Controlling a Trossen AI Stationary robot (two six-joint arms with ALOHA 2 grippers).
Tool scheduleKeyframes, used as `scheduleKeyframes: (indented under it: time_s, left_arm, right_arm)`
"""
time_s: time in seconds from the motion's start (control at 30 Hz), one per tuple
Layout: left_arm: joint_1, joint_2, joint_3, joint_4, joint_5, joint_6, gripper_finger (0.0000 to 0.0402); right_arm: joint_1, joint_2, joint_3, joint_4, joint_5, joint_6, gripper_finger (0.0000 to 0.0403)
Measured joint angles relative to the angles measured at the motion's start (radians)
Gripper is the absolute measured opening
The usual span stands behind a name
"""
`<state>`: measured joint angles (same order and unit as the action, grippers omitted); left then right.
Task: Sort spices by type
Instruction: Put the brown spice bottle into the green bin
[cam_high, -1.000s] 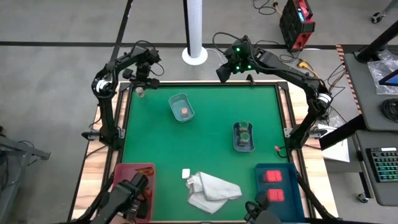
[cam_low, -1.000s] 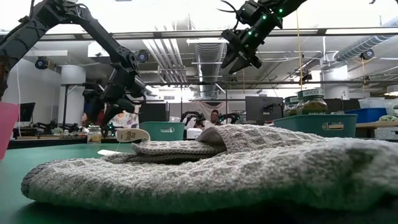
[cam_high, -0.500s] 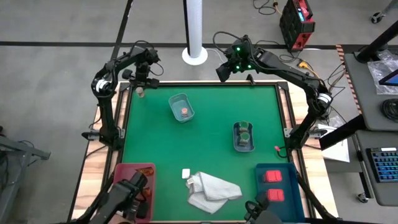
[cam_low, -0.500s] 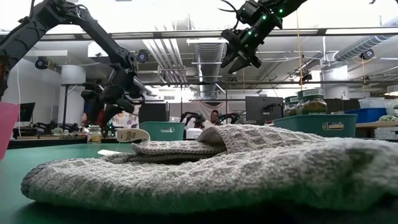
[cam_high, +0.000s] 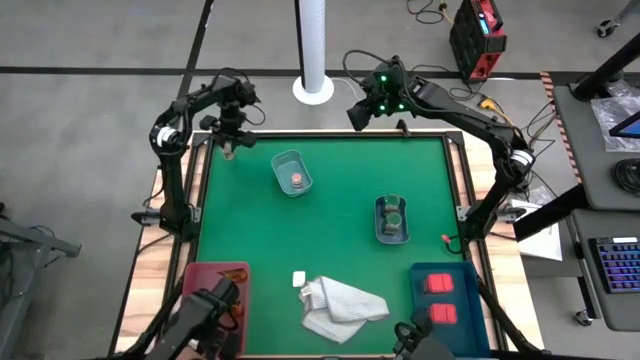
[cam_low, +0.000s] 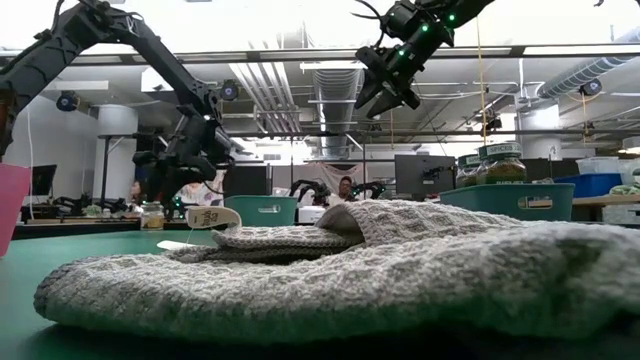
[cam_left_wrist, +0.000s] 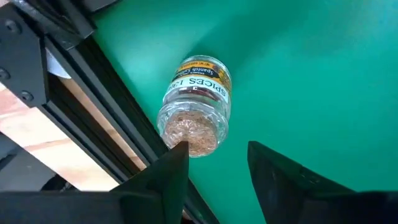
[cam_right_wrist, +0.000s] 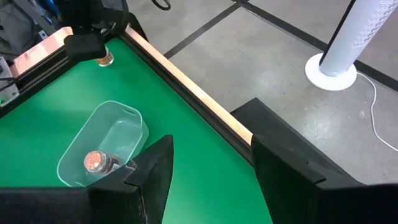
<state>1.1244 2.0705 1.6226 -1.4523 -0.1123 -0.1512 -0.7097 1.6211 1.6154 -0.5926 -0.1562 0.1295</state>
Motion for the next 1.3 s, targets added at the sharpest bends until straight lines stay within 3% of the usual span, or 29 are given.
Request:
scheduleKeyframes:
  time_s: [0.4,0.67,0.87,1.3]
  left_arm:
    - [-0.035,-0.019,0.0,-0.023,-0.003,0.014,0.0149]
    - [-0.029,-0.024,0.0,-0.01,-0.127,-0.037,0.0203]
    - [-0.022,-0.017,0.0,0.041,-0.08,-0.016,0.0231]
    - [-0.018,0.012,-0.009,0.035,-0.058,0.009,0.0231]
  right_arm:
    - [-0.003,0.0,0.0,0.004,0.0,0.001,0.0206]
    - [-0.003,0.0,0.0,0.004,0.0,0.01,0.0206]
    - [-0.003,0.0,0.0,0.008,0.0,0.009,0.0206]
    - [-0.003,0.0,0.0,0.007,0.0,0.009,0.0206]
